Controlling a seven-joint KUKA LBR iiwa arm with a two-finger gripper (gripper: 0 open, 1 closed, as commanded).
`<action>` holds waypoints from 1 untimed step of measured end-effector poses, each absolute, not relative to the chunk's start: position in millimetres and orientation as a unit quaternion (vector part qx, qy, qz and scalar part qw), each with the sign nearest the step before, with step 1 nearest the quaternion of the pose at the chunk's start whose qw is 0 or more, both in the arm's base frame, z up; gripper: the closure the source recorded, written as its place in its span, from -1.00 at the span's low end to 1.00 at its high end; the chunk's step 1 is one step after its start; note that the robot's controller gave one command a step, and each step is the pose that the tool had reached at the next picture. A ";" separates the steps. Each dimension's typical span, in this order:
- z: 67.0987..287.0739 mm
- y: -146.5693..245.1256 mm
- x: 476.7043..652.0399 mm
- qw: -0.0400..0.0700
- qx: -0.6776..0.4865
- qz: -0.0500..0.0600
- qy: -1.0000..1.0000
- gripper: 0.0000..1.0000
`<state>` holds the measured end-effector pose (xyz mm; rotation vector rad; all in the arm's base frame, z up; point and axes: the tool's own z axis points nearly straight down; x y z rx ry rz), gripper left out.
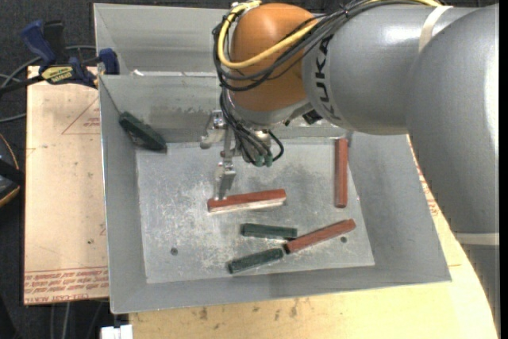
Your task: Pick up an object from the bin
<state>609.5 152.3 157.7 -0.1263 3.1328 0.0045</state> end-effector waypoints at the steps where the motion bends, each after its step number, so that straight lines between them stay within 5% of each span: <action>1: 79.5 118.1 592.9 0.011 -0.042 0.004 0.999 1.00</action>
Offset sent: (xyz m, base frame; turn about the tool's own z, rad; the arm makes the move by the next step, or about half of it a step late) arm 0.0000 0.0000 0.0000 0.0000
